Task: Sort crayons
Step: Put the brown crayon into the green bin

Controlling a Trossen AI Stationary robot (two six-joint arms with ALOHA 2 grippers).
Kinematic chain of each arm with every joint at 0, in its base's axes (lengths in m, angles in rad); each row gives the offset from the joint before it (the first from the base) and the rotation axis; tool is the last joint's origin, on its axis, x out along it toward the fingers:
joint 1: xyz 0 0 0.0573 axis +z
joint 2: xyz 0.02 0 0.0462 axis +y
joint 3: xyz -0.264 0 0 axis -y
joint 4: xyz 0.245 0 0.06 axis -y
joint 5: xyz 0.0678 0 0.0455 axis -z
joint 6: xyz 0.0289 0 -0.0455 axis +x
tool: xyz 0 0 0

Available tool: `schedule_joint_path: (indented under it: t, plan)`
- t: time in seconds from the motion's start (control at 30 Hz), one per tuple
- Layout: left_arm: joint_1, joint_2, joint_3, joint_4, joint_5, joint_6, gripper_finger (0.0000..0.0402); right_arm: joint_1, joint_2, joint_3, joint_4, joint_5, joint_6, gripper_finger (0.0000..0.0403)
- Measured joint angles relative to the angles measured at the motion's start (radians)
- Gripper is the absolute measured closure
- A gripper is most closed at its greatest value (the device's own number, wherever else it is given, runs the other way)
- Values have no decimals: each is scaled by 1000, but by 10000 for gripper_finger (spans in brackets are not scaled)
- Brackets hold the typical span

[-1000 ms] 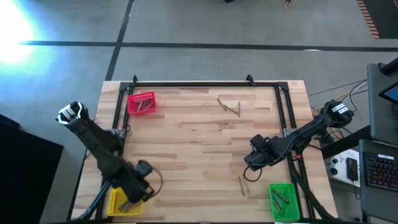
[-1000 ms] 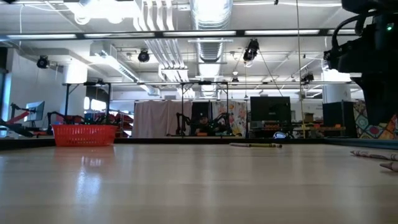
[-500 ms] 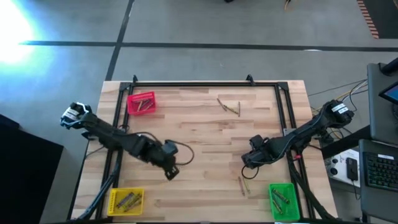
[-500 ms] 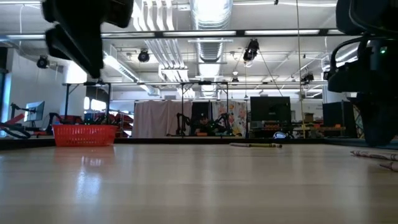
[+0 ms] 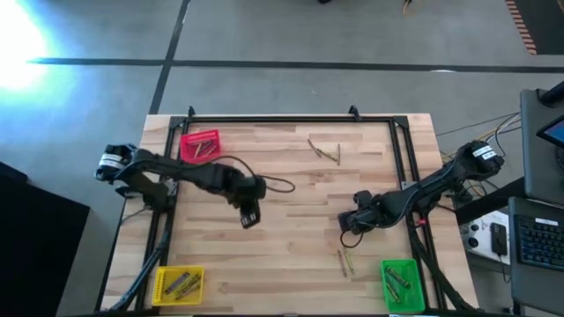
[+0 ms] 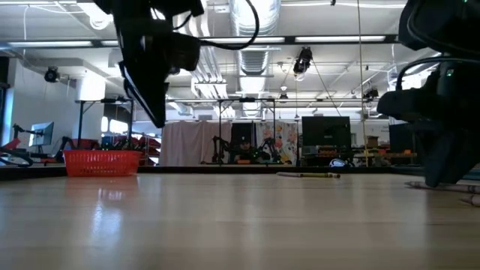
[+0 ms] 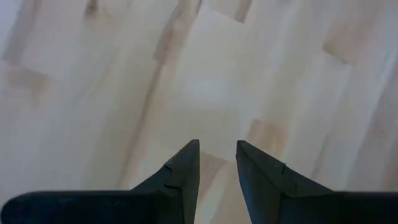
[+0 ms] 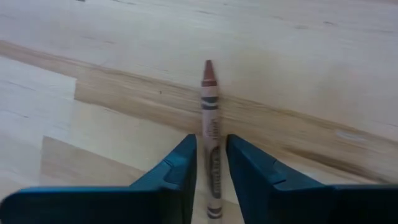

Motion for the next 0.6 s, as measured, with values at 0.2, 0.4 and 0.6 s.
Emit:
schedule_joint_path:
  t: [0.2,0.4,0.6]
  plan:
    - [78,0,-1,-6,7,200,313,-2,1,1,-2,-4,-8,382]
    - [167,1,-2,23,7,302,313,5,-13,68,-10,-51,-7,392]
    - [248,4,-2,174,18,313,313,114,-58,242,-11,-61,1,393]
